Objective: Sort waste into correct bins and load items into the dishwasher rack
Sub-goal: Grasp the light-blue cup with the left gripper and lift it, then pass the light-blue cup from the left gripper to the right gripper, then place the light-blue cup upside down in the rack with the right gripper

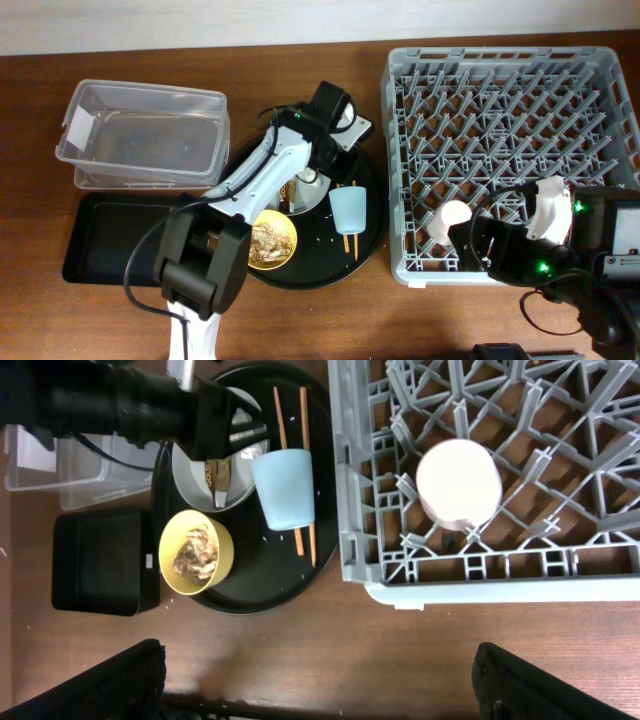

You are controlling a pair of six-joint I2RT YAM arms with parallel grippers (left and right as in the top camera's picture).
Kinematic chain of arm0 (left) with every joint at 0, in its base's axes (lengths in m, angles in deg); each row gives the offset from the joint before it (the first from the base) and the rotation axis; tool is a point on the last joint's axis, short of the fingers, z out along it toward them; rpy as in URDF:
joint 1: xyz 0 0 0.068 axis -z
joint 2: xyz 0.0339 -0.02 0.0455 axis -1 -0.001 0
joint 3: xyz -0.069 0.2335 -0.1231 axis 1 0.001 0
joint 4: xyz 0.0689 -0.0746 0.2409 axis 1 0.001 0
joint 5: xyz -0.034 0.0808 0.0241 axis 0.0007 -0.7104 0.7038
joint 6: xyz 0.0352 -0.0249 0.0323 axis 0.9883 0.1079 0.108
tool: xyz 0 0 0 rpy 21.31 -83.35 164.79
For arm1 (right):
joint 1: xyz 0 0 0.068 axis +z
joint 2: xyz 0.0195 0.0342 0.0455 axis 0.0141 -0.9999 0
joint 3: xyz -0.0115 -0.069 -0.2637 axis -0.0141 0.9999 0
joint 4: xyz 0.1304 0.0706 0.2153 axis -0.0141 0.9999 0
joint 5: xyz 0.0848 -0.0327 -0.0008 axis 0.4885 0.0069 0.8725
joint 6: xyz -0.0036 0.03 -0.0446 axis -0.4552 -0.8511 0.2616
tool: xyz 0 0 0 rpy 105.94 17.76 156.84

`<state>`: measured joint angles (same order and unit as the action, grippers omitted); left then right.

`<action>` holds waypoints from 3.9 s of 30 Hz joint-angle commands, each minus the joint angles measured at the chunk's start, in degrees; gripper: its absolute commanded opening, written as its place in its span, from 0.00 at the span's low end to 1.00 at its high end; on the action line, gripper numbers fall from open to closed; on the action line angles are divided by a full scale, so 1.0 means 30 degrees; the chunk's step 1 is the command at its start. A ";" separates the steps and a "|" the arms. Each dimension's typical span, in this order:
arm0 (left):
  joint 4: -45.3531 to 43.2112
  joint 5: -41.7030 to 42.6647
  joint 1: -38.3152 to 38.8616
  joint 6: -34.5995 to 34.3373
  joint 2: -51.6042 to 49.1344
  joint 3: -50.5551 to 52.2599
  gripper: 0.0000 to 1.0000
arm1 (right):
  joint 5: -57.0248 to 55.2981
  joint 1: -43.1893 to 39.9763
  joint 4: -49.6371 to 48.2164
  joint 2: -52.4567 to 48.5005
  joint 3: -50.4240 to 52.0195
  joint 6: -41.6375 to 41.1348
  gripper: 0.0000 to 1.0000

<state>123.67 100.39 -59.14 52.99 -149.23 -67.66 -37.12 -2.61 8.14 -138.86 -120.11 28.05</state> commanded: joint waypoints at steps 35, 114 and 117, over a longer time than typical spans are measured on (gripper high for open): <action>1.0076 0.4568 0.0051 1.0433 -0.2667 -0.3650 0.00 | 0.0087 -0.0102 0.0131 0.0022 -0.0044 -0.0029 0.98; 1.1679 1.7136 -0.3570 0.4714 0.8240 -0.3738 1.00 | -1.2203 0.0619 0.0860 -0.6805 -0.0066 -0.2492 0.57; 1.1548 0.8743 -0.3308 0.1049 0.8233 -0.3745 1.00 | -0.9945 -0.1566 0.0240 -0.8961 -0.0066 -0.0991 0.57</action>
<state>158.71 147.26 -69.67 64.77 -125.56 -78.26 -70.76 -3.90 9.96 -164.01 -120.11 21.43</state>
